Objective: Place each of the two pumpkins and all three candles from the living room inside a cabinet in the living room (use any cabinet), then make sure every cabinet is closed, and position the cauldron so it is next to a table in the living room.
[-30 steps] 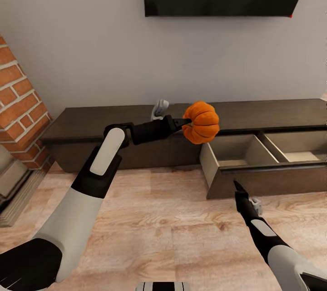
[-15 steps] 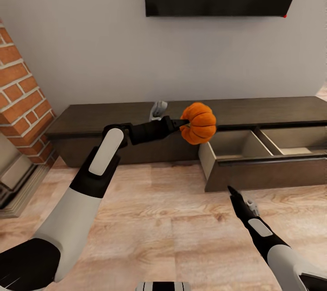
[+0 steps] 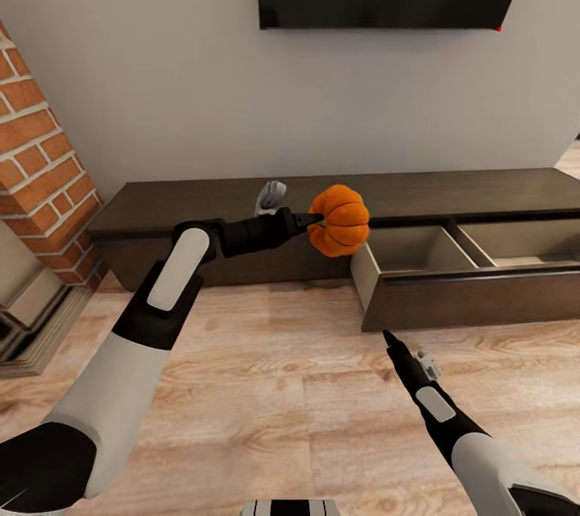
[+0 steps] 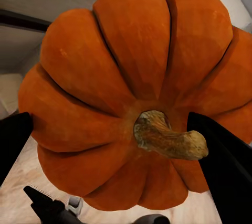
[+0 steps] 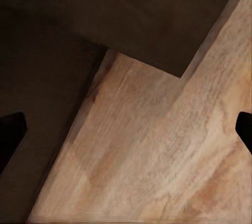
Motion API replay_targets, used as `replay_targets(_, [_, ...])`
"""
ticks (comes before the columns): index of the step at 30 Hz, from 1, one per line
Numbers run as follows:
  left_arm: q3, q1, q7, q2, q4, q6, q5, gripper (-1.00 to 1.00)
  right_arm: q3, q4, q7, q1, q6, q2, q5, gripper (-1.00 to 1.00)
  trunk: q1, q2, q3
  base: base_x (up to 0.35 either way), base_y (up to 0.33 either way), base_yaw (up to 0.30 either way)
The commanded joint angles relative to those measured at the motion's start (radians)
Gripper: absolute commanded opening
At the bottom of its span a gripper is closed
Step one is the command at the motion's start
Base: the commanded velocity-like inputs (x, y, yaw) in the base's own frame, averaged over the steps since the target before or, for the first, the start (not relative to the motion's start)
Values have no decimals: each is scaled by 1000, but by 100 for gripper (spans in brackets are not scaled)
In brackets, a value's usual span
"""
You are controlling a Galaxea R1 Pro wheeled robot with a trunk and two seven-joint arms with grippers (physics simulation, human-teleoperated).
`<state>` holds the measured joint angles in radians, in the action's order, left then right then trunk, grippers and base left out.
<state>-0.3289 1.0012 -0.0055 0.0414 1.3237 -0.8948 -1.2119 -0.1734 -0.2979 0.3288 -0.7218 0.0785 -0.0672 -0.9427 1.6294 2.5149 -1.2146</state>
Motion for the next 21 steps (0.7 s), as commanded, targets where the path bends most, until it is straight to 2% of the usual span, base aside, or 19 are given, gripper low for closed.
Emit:
replay_targets(1, [1, 1, 0, -1, 0, -3, -1, -100, 1, 2, 8, -1, 4, 3, -5, 100, 0, 0, -1, -2, 0, 0])
replay_targets(3, [1, 1, 0, -3, 0, -3, 1, -100, 2, 1, 14, -1, 8, 15, 17, 100, 0, 0, -1, -1, 0, 0])
replay_targets(6, [1, 1, 1, -7, 0, -3, 8, -100, 4, 0, 31, -1, 22, 36, 86, 100, 0, 0, -1, 0, 0, 0])
replay_targets(10, [1, 1, 1, -19, 0, -3, 17, -100, 4, -20, 43, -1, 44, 58, 206, 100, 0, 0, -1, 0, 0, 0])
replay_targets(11, [2, 1, 2, -21, 0, -3, 19, -100, 4, -35, 46, -1, 47, 66, 254, 100, 0, 0, -1, 0, 0, 0])
replay_targets(12, [2, 1, 2, -23, 0, -3, 20, -100, 5, -43, 48, -1, 47, 70, 280, 100, 0, 0, -1, 0, 0, 0])
replay_targets(14, [2, 1, 2, -30, 0, -3, 22, -100, 7, -76, 54, -1, 40, 83, 395, 100, 0, 0, -1, 0, 0, 0])
replay_targets(15, [2, 1, 2, -33, 0, -3, 22, -100, 8, -86, 55, -1, 34, 87, 427, 100, 0, 0, -1, 0, 0, 0])
replay_targets(16, [2, 1, 2, -40, 1, -3, 25, -100, 13, -106, 57, -1, 16, 93, 494, 100, 0, 0, -1, 0, 0, 0])
replay_targets(17, [2, 1, 2, -44, 1, -3, 27, -100, 16, -118, 57, -1, 2, 95, 528, 100, 0, 0, -1, 0, 0, 0])
replay_targets(18, [3, 1, 2, -51, 2, -3, 33, -100, 26, -143, 60, -1, -36, 100, 596, 100, 0, 0, -1, 0, 0, 0])
replay_targets(19, [4, 1, 2, -55, 2, -3, 36, -100, 32, -158, 64, 0, -59, 102, 629, 100, 0, 0, -1, 0, 0, 0])
replay_targets(21, [7, 1, 2, -72, 3, -3, 47, -100, 64, -215, 109, 2, -148, 104, 746, 100, 0, 0, -1, 0, 0, 0])
